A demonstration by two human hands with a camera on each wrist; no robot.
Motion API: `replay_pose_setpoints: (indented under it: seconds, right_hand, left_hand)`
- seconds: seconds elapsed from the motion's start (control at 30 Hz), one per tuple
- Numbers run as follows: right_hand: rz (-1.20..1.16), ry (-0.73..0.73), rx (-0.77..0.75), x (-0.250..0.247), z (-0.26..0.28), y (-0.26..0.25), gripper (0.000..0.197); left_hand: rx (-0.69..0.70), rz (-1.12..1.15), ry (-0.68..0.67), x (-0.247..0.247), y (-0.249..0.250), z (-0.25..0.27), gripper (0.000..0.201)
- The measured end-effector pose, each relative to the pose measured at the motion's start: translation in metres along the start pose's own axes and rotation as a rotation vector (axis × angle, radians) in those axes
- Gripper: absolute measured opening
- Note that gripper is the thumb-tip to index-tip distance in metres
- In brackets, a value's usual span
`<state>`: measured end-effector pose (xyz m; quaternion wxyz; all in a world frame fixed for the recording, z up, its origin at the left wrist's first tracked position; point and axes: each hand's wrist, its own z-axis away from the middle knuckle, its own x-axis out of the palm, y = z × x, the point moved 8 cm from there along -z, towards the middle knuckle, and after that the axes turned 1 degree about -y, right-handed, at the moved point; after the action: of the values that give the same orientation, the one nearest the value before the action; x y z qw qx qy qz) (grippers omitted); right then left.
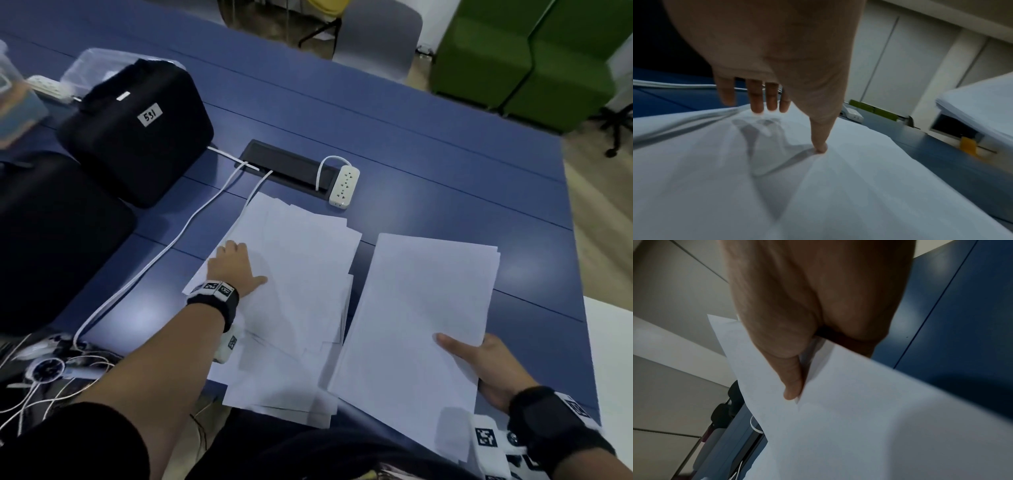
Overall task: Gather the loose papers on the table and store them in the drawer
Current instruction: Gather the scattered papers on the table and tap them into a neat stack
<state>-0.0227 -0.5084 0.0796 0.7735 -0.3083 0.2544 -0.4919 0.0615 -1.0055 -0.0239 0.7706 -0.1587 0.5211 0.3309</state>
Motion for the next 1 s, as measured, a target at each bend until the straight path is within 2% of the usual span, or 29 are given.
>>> replay_pose_setpoints:
  seconds: [0.1,0.17,0.27,0.37,0.67,0.77,0.9,1.0]
  right_hand:
    - [0.003,0.010,0.004,-0.001,-0.001,0.000,0.037]
    - [0.001,0.016,0.003,-0.003,-0.002,-0.001,0.037]
    - [-0.004,0.014,0.004,-0.004,-0.004,-0.003,0.038]
    - [-0.014,0.014,0.005,-0.005,-0.007,0.000,0.038]
    - [-0.019,0.016,0.003,-0.006,-0.015,0.002,0.036]
    - [-0.021,0.012,0.009,-0.005,-0.018,0.003,0.036]
    - [-0.015,0.016,0.012,-0.006,-0.022,0.004,0.035]
    - [-0.022,0.017,0.022,-0.010,-0.025,0.007,0.036]
  left_hand:
    - [-0.014,0.074,-0.090,0.016,0.007,-0.002,0.112]
    - [-0.101,0.081,-0.101,0.014,-0.002,-0.004,0.130]
    - [-0.193,0.045,-0.198,0.015,-0.018,-0.013,0.163]
    - [-0.206,-0.007,-0.218,0.016,-0.024,-0.022,0.177]
    - [-0.290,0.106,-0.122,0.003,-0.039,-0.025,0.155]
    - [-0.305,0.157,-0.164,0.009,-0.036,-0.026,0.151]
    - [-0.290,0.205,-0.235,0.014,-0.027,-0.019,0.133]
    - [-0.255,0.417,-0.211,0.015,-0.018,-0.009,0.114]
